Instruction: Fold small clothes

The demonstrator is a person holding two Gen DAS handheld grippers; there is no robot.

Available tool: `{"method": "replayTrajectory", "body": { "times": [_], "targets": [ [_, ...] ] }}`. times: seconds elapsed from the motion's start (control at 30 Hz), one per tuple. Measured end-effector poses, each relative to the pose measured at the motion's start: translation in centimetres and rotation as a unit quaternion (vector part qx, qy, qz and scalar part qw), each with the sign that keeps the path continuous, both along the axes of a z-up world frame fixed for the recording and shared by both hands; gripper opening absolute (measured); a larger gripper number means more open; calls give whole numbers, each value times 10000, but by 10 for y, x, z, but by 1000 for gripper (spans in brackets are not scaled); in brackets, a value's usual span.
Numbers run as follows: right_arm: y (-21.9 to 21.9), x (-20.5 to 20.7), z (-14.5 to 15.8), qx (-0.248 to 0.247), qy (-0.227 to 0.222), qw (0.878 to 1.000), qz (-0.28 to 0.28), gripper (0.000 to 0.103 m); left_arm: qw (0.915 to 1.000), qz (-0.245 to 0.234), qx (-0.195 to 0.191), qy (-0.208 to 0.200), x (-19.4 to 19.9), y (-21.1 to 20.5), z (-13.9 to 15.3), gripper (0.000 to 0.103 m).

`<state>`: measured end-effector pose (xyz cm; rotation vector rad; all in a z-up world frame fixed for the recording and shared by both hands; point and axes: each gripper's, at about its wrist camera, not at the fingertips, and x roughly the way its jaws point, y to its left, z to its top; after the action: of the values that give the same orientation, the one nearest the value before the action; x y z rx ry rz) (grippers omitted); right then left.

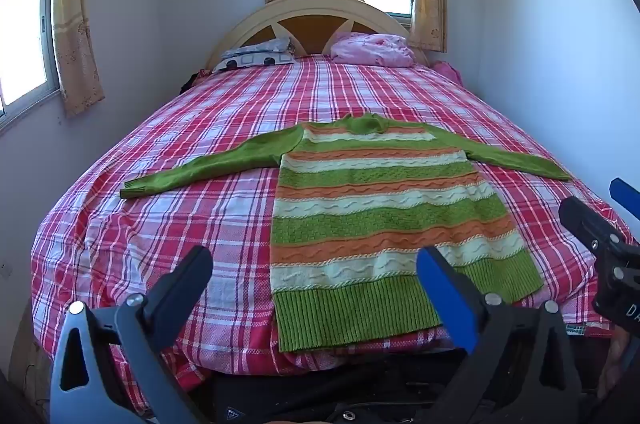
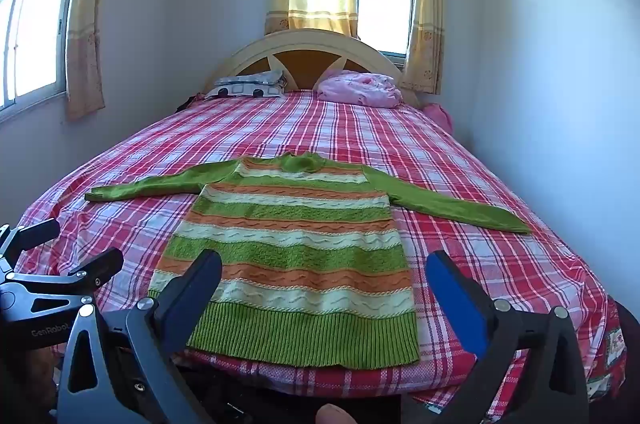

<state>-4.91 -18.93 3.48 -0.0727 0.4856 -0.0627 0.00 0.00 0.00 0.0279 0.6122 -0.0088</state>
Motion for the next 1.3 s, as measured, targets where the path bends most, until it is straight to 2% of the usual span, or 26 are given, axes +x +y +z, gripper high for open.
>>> {"method": "replayTrajectory", "body": {
  "times": [1.3],
  "targets": [
    [4,3,-12,110,144,9998,83,102,10000,24,-21,72,3,4,1,103]
  ]
}}
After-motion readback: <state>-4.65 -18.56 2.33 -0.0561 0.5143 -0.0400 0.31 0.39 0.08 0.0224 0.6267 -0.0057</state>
